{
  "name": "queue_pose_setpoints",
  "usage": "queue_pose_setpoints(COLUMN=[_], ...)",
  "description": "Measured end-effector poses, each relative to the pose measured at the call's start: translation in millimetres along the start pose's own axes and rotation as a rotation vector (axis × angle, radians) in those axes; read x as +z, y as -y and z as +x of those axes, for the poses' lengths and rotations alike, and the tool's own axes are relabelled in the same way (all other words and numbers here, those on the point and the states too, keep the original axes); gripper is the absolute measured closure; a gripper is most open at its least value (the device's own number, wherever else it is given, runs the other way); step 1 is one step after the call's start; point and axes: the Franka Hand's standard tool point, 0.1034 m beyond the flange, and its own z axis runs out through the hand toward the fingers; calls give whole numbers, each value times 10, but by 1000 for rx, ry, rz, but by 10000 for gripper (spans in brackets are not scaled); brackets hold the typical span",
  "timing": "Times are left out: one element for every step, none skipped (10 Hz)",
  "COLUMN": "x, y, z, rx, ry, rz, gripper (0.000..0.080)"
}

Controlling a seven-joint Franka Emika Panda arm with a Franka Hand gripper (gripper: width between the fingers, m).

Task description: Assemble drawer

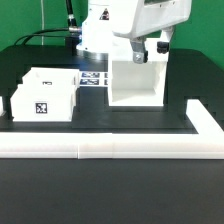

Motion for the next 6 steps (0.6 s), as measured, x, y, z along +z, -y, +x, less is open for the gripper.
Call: queue_pose_setpoints(x=[0, 0, 0, 0, 0, 0], y=[0, 0, 0, 0, 0, 0], z=[0, 0, 0, 0, 0, 0], rx=[0, 0, 0, 0, 0, 0], ry=[0, 0, 0, 0, 0, 0], rz=[0, 0, 0, 0, 0, 0], gripper=[150, 150, 150, 150, 150, 150])
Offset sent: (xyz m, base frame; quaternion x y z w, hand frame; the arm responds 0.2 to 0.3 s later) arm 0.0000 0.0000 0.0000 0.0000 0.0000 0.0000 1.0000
